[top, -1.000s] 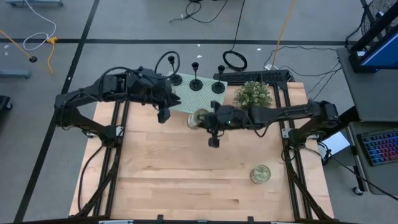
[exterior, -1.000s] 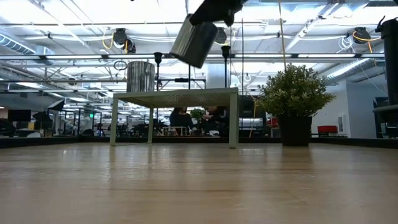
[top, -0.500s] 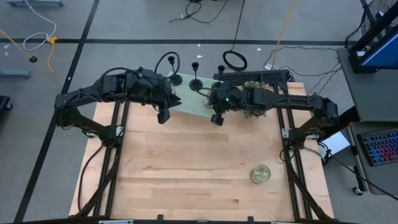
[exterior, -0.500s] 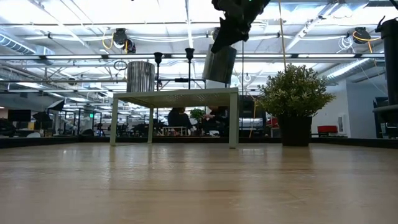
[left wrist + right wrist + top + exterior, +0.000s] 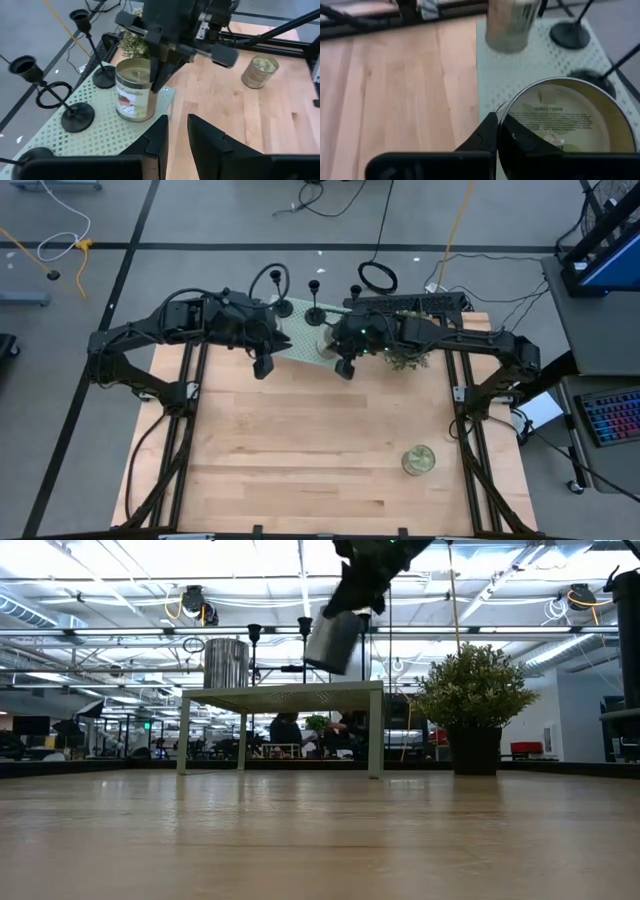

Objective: Pick & Place candle stick holders
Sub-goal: Put the top yellow scented candle on the shelf

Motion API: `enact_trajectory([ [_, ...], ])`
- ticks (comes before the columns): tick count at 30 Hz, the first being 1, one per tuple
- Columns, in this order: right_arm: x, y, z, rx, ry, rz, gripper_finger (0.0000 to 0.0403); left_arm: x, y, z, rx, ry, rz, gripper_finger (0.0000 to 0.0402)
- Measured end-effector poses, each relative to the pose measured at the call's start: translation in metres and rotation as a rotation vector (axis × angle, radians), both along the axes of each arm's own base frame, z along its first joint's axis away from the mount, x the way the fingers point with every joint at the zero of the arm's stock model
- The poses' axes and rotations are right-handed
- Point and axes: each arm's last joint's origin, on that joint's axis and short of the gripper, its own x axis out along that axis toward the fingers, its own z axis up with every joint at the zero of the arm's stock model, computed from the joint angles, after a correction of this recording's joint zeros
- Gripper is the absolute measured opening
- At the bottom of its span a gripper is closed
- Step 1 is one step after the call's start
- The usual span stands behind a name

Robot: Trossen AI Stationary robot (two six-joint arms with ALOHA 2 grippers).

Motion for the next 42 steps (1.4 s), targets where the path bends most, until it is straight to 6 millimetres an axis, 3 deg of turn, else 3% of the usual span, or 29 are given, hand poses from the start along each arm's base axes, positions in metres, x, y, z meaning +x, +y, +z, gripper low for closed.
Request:
enact_trajectory([
  [4,0.019,0.001,0.003,-0.047,-0.139,0.042,0.0001,0.000,0.001,0.001,0.017,-0.003,0.024,0.0079],
  [9,0.037,-0.002,-0.017,-0.030,-0.035,0.063,0.0001,0.001,0.001,0.003,0.055,-0.023,0.008,0.0078],
  [15,0.047,-0.020,0.003,-0.021,0.039,0.012,0.0000,0.002,0.002,0.004,0.066,-0.031,0.005,0.0079],
  [19,0.056,-0.026,-0.005,-0.002,0.084,0.013,0.0000,0.002,0.001,0.004,0.070,-0.030,0.003,0.0078],
  [33,0.059,-0.030,-0.008,0.004,0.079,0.000,0.0015,0.002,0.001,0.003,0.069,-0.022,0.004,0.0078],
  [42,0.058,-0.032,-0.007,-0.020,0.074,0.010,0.0055,0.001,0.001,0.003,0.063,-0.023,0.008,0.0079],
])
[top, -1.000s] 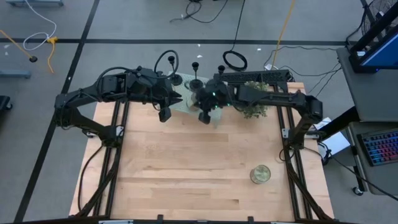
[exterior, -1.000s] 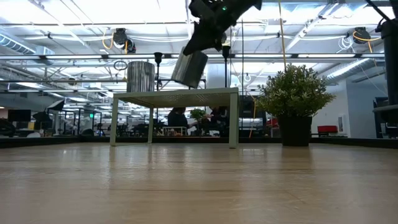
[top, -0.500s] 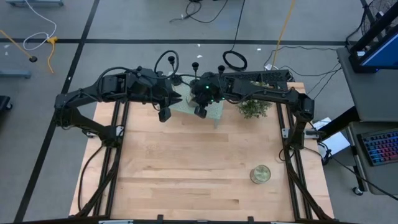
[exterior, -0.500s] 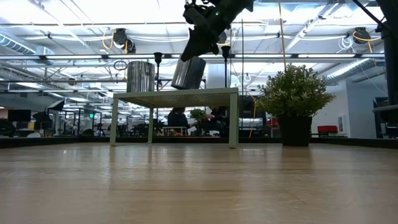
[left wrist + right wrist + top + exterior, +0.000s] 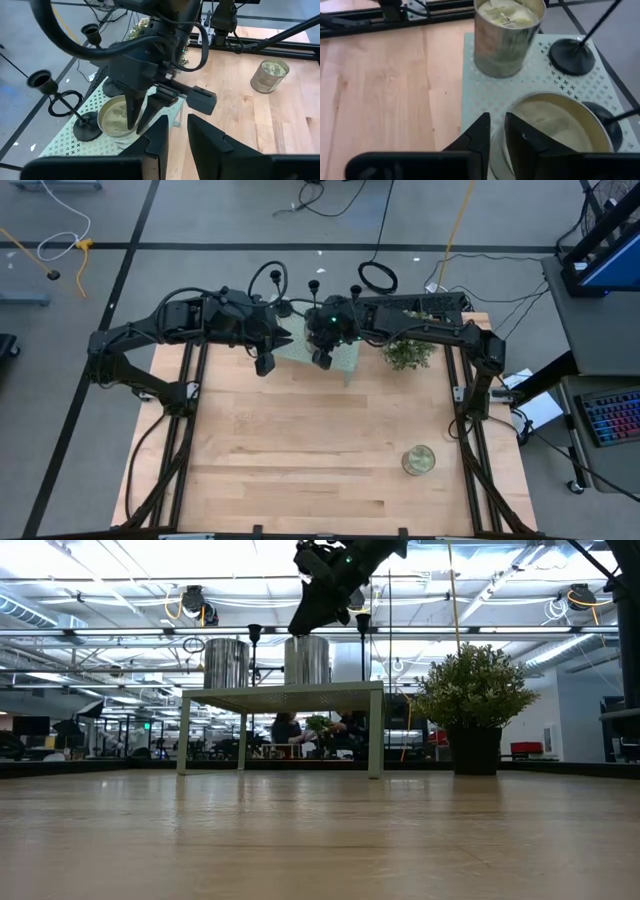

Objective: Pick & Place candle stick holders
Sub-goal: Put the top yellow scented candle on the shelf

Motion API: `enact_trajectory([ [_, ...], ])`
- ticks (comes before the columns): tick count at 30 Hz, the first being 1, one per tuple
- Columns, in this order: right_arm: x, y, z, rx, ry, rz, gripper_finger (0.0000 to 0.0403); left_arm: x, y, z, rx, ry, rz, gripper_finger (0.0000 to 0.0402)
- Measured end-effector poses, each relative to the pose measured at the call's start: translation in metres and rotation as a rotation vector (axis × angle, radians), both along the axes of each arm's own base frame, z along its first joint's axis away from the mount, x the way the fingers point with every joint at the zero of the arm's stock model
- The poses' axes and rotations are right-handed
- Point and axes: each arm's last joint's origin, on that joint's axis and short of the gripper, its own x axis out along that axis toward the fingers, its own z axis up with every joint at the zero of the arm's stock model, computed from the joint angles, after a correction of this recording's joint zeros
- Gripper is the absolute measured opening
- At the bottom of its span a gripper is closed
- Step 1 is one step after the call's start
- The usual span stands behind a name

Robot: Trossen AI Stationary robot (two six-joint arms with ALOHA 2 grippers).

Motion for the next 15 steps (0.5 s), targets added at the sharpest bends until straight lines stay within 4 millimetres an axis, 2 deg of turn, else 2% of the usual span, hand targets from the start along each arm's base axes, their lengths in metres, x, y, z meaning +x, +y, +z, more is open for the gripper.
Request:
enact_trajectory([
  [9,0.003,0.002,0.009,-0.063,-0.064,0.038,0.0070,-0.002,0.000,-0.002,-0.007,0.030,0.001,0.0079],
  [15,-0.026,0.015,0.031,-0.028,-0.003,0.015,0.0070,-0.005,-0.001,-0.007,-0.021,0.092,0.003,0.0078],
])
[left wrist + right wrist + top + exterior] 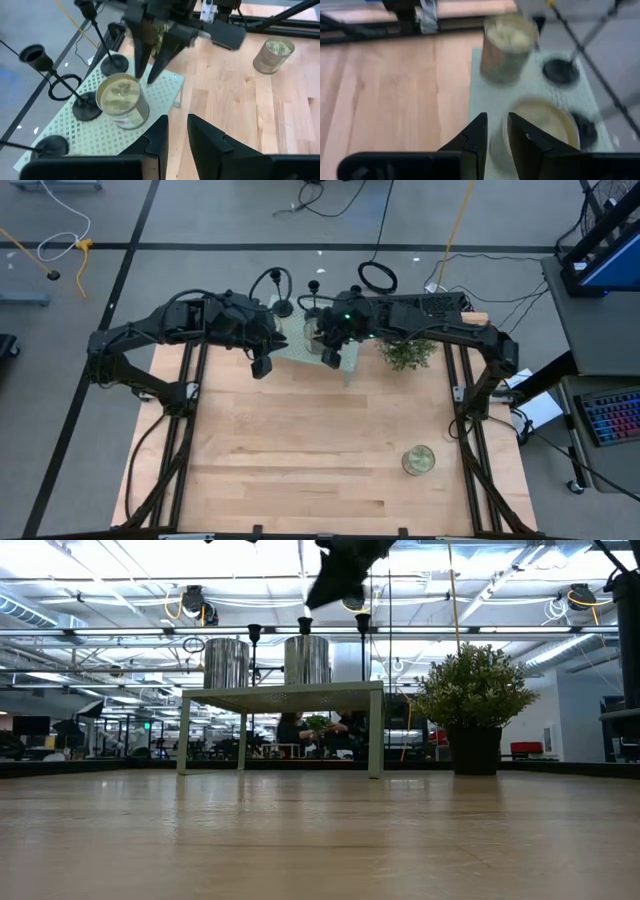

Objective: Pick & Place candle stick holders
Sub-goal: Put the top yellow scented candle on the shelf

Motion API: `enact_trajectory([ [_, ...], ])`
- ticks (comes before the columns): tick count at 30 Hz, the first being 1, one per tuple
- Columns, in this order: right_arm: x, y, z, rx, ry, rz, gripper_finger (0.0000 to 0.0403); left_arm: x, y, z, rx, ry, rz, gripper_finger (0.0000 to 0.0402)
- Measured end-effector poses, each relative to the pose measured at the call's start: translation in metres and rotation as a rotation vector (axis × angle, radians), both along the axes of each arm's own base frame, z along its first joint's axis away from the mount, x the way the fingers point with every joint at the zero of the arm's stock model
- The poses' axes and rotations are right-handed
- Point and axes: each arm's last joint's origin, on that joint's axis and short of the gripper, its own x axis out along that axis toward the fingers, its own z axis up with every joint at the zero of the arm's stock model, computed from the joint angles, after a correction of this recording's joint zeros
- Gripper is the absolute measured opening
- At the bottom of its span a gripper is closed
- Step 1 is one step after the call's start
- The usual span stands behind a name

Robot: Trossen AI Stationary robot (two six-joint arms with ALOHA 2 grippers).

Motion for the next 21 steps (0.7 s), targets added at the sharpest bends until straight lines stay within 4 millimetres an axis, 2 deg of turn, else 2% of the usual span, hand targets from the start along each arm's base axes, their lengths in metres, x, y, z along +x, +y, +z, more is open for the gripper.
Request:
enact_trajectory([
  [7,-0.007,0.000,-0.020,-0.014,0.175,-0.167,0.0070,-0.001,0.000,-0.001,-0.016,0.013,0.011,0.0079],
  [11,-0.007,-0.002,-0.047,-0.003,0.238,-0.171,0.0070,-0.002,0.000,-0.002,-0.026,0.021,0.019,0.0079],
  [18,-0.004,-0.011,-0.078,-0.027,0.187,-0.176,0.0070,-0.002,0.000,-0.002,-0.039,0.017,0.029,0.0079],
  [21,-0.004,-0.013,-0.081,-0.044,0.177,-0.168,0.0070,-0.002,0.000,-0.002,-0.039,0.016,0.029,0.0079],
])
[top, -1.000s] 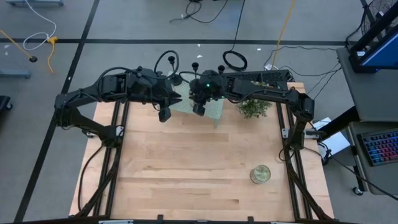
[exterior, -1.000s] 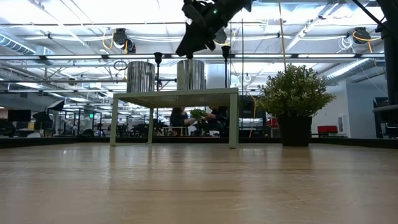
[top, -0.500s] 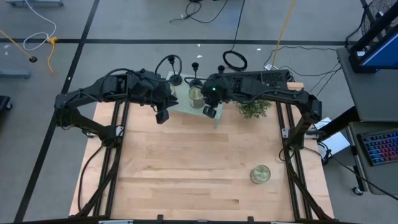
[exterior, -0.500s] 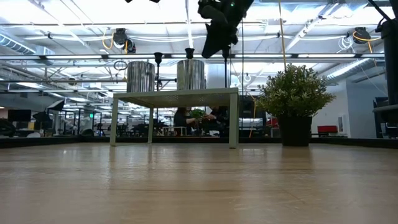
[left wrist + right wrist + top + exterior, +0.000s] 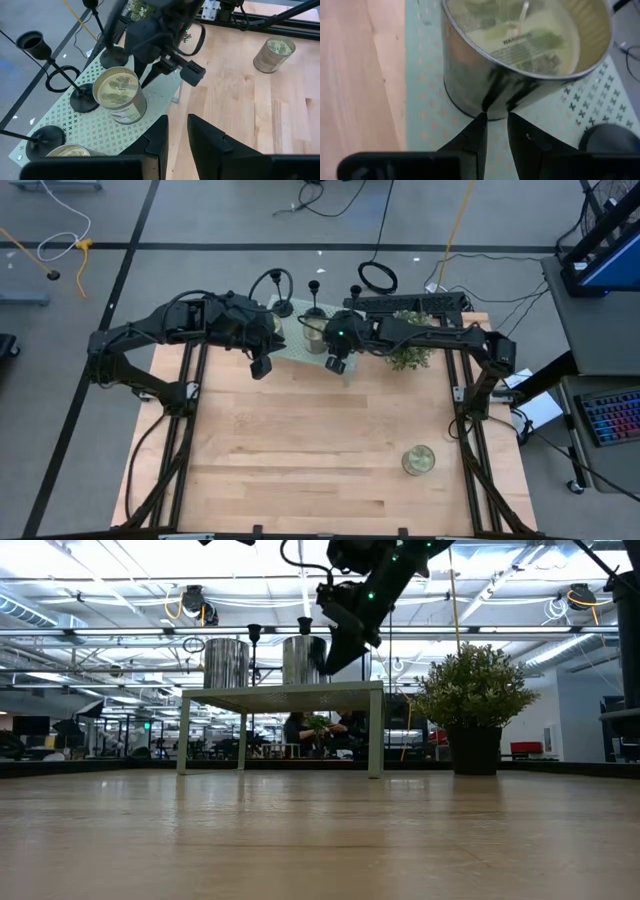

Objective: Pick & Place candle stick holders
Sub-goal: Put the top yellow scented candle on the shelf, then put the yellow scented candle on the shelf

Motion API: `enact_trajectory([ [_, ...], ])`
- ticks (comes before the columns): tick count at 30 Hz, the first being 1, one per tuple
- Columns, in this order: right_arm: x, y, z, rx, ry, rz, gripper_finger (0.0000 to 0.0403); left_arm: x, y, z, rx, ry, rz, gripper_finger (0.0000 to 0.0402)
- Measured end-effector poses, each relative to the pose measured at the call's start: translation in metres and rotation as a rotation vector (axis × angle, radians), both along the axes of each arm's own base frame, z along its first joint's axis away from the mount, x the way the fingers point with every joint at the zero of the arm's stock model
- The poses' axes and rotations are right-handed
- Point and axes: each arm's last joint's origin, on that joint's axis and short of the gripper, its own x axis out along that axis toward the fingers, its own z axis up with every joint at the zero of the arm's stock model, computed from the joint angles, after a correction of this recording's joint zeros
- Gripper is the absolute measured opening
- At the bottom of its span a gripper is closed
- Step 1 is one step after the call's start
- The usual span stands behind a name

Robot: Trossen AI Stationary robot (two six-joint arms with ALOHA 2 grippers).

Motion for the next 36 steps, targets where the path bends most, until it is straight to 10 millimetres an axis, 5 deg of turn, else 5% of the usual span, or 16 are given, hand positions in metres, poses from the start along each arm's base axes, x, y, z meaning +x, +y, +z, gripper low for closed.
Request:
enact_trajectory([
  [14,0.005,0.000,-0.005,-0.090,-0.048,0.080,0.0070,0.000,0.000,0.000,-0.001,-0.001,0.001,0.0079],
  [18,-0.007,0.012,0.009,-0.084,-0.024,0.105,0.0072,0.000,0.000,0.000,-0.001,-0.001,0.001,0.0079],
  [29,-0.044,0.108,0.033,0.076,0.104,0.252,0.0144,0.000,0.000,0.000,0.018,0.005,-0.015,0.0078],
  [36,-0.068,0.166,0.024,0.256,0.241,0.139,0.0174,0.000,0.000,0.000,0.018,0.005,-0.015,0.0078],
])
